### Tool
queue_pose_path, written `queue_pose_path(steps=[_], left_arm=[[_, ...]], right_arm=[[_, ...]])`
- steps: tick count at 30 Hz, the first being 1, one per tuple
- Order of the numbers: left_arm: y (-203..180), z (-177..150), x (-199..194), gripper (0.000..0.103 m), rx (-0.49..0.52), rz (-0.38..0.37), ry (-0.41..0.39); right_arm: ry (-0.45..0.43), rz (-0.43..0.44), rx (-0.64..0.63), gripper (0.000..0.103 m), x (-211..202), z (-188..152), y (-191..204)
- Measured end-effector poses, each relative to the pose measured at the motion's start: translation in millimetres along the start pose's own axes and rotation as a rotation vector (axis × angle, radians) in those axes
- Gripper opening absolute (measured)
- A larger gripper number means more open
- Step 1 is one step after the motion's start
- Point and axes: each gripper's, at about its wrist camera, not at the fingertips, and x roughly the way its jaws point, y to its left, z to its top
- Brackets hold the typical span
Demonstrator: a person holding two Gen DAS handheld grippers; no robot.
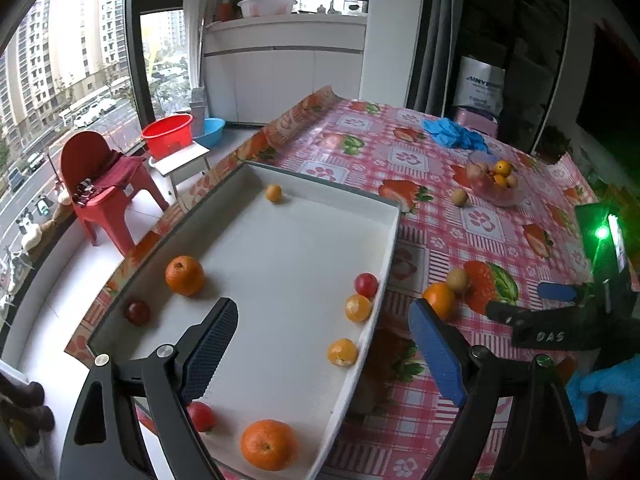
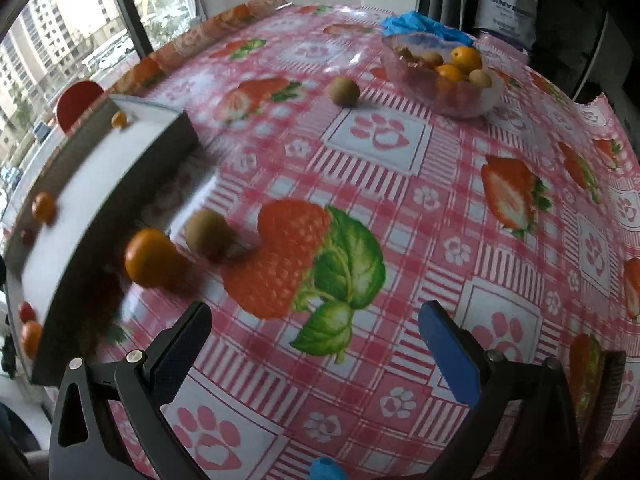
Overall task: Organize fruits
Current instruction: 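Move both grippers back over the fruits on the tablecloth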
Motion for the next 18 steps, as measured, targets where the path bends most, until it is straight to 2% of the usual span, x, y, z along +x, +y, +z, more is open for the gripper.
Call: queue_pose_path(steps=[5,10,14,18], left_arm=[[-14.9,-5.3,6.4,0.088,0.035,-0.023,0.029],[-23.2,-8.6,8.2,0.088,0.058,-0.027,0.034],[-22.2,-8.4,11.3,0.088,0.044,-0.032,0.041],[-21.8,-11.4,15.0,0.088,0.046,-0.024,0.052]], right_arm=[[-0.027,-0.03,-0.061,0.103,2.8,-5.0,11.1],[-0.109,-0.037,-0.039,0.103,1.2,-10.4,9.2],[-0.074,-0.039,-0.031,0.103,0.3,-13.1,9.5],[-0.083,0.02,-0.047,0.103,0.7,-3.8,18.8]])
